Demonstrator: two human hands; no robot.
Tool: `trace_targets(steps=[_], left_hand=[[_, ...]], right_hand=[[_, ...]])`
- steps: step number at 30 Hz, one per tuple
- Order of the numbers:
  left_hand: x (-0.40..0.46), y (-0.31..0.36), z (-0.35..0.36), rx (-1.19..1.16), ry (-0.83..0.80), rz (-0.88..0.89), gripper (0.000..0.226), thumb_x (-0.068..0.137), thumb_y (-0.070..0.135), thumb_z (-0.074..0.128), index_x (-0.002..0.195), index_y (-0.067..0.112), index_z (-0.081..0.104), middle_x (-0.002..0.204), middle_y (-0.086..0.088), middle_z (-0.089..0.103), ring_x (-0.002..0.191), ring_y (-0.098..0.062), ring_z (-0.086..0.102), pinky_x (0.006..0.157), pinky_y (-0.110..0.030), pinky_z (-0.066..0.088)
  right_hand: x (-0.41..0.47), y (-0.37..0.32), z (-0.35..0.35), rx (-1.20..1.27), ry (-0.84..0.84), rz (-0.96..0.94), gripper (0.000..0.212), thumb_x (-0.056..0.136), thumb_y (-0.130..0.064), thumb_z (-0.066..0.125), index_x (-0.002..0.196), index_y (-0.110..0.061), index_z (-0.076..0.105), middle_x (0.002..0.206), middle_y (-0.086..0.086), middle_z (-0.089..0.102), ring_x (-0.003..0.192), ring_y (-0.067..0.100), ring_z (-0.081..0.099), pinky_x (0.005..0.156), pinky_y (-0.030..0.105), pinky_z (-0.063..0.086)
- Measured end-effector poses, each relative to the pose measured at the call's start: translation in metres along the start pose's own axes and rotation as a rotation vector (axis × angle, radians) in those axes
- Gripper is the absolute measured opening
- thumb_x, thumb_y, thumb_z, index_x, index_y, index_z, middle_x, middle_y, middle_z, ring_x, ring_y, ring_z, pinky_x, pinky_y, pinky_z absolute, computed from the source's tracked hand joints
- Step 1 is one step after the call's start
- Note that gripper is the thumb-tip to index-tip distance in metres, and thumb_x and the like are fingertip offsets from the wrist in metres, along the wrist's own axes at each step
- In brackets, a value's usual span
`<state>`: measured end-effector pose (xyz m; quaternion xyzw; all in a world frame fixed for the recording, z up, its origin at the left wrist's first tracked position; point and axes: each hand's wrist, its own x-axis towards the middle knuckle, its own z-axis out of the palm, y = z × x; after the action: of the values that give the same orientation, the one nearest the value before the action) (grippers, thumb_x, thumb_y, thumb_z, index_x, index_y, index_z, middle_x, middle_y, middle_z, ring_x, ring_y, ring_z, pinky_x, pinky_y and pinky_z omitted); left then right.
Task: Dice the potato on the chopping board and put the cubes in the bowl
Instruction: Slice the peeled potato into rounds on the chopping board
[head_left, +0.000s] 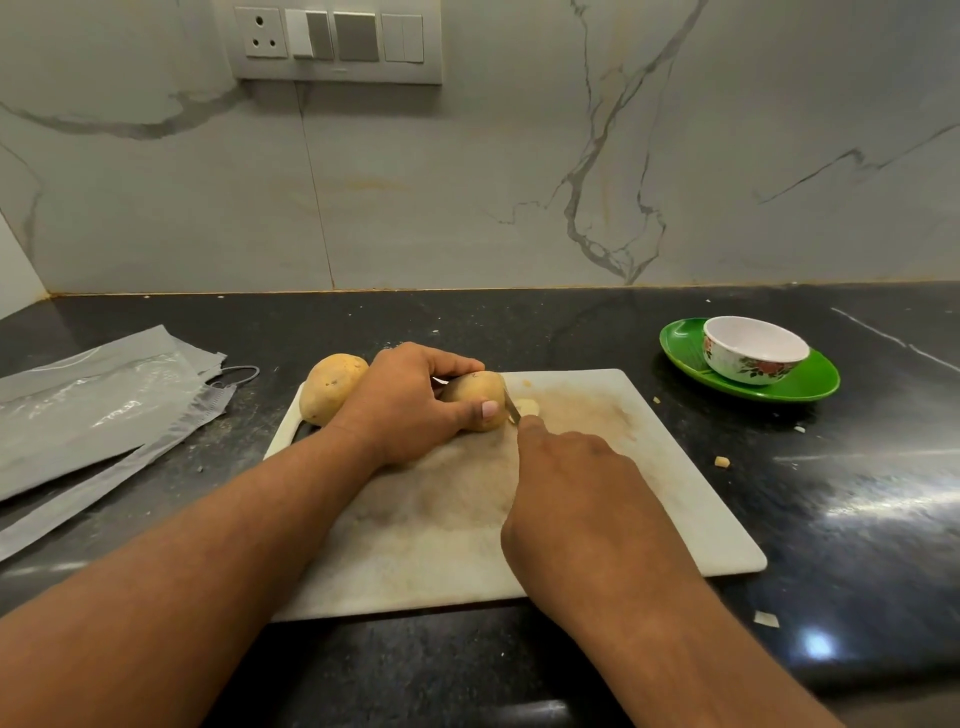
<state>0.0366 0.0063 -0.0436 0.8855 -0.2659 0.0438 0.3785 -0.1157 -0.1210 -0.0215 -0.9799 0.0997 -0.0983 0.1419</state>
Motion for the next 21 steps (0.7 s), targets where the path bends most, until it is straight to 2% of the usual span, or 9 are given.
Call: trace_targets(steps=[3, 6, 8, 12, 17, 19, 21], left_hand=[[-0.002, 0.000, -0.001, 0.013, 0.005, 0.016, 0.051, 0.081, 0.046, 0.085, 0.128, 0.033, 0.072, 0.116, 0.018, 0.073, 0.099, 0.000, 0.065, 0.086, -0.018, 0.051], [-0.002, 0.000, -0.001, 0.008, 0.020, 0.025, 0.048, 0.081, 0.045, 0.085, 0.127, 0.033, 0.074, 0.116, 0.020, 0.073, 0.098, 0.004, 0.065, 0.085, -0.015, 0.052], [-0.002, 0.000, 0.000, 0.007, 0.024, 0.023, 0.048, 0.082, 0.044, 0.084, 0.127, 0.032, 0.074, 0.115, 0.020, 0.073, 0.097, 0.005, 0.064, 0.080, -0.008, 0.047], [-0.001, 0.000, 0.001, 0.006, 0.028, 0.008, 0.053, 0.080, 0.047, 0.085, 0.128, 0.030, 0.073, 0.116, 0.014, 0.074, 0.100, -0.002, 0.066, 0.086, -0.018, 0.049], [-0.002, 0.000, 0.000, -0.007, 0.022, -0.003, 0.053, 0.082, 0.046, 0.084, 0.130, 0.028, 0.072, 0.119, 0.011, 0.074, 0.103, -0.005, 0.066, 0.090, -0.023, 0.052], [-0.002, 0.000, 0.000, -0.007, 0.024, -0.008, 0.053, 0.081, 0.046, 0.084, 0.130, 0.029, 0.072, 0.118, 0.012, 0.074, 0.103, -0.005, 0.066, 0.090, -0.023, 0.053], [-0.002, 0.001, 0.000, -0.005, 0.025, -0.013, 0.052, 0.082, 0.045, 0.084, 0.130, 0.029, 0.072, 0.119, 0.011, 0.074, 0.104, -0.007, 0.066, 0.091, -0.026, 0.055]], right_hand=[[0.015, -0.005, 0.003, 0.048, 0.000, -0.004, 0.032, 0.102, -0.021, 0.037, 0.133, -0.023, 0.043, 0.114, 0.001, 0.056, 0.069, 0.010, 0.033, 0.056, 0.024, 0.028], [0.028, -0.010, 0.005, 0.062, 0.001, -0.014, 0.025, 0.104, -0.021, 0.039, 0.127, -0.021, 0.049, 0.110, 0.002, 0.056, 0.073, 0.011, 0.038, 0.066, 0.024, 0.037], [0.029, -0.010, 0.005, 0.058, 0.001, -0.014, 0.026, 0.103, -0.021, 0.042, 0.129, -0.022, 0.049, 0.111, 0.001, 0.056, 0.079, 0.012, 0.041, 0.070, 0.026, 0.039], [0.018, -0.007, 0.003, 0.061, -0.038, -0.013, 0.029, 0.102, -0.020, 0.044, 0.131, -0.023, 0.048, 0.120, 0.002, 0.056, 0.082, 0.013, 0.040, 0.071, 0.026, 0.037], [-0.003, -0.005, 0.000, 0.055, -0.063, 0.000, 0.030, 0.096, -0.018, 0.047, 0.125, -0.026, 0.048, 0.114, -0.001, 0.056, 0.077, 0.012, 0.040, 0.066, 0.026, 0.035], [-0.014, -0.001, -0.005, 0.037, -0.080, -0.005, 0.040, 0.095, -0.018, 0.047, 0.133, -0.028, 0.043, 0.117, -0.001, 0.054, 0.083, 0.013, 0.044, 0.066, 0.025, 0.036], [-0.025, 0.003, -0.010, 0.022, -0.103, -0.011, 0.048, 0.093, -0.017, 0.049, 0.138, -0.030, 0.039, 0.120, 0.000, 0.054, 0.095, 0.016, 0.051, 0.073, 0.026, 0.038]])
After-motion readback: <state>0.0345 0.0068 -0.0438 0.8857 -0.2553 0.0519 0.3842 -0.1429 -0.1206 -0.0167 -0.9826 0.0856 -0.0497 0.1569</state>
